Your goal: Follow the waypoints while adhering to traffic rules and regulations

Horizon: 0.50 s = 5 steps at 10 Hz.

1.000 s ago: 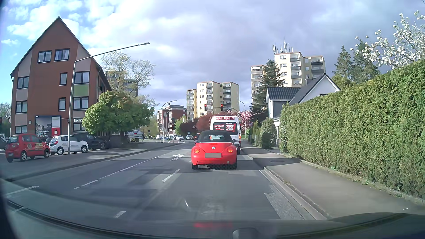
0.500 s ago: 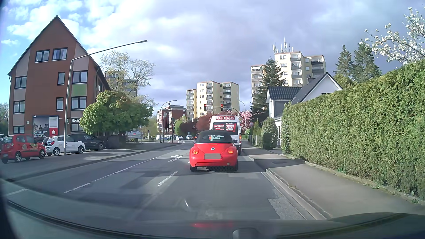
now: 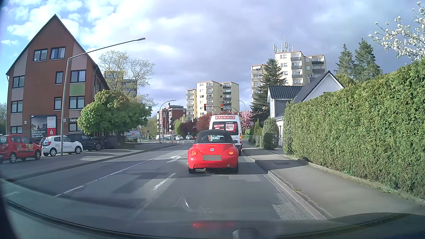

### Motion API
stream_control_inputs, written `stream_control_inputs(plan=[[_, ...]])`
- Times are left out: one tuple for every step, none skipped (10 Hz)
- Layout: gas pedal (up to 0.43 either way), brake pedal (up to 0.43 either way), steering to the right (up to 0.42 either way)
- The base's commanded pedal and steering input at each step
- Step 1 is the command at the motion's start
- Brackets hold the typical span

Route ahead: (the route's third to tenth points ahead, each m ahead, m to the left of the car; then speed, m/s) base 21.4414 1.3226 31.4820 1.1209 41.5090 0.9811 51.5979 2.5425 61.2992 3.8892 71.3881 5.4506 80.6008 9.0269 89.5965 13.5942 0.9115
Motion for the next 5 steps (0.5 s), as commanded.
stream_control_inputs(plan=[[0.000, 0.000, -0.002], [0.000, 0.000, -0.002], [0.000, 0.000, -0.003], [0.000, 0.000, -0.003], [0.000, 0.000, -0.006]])
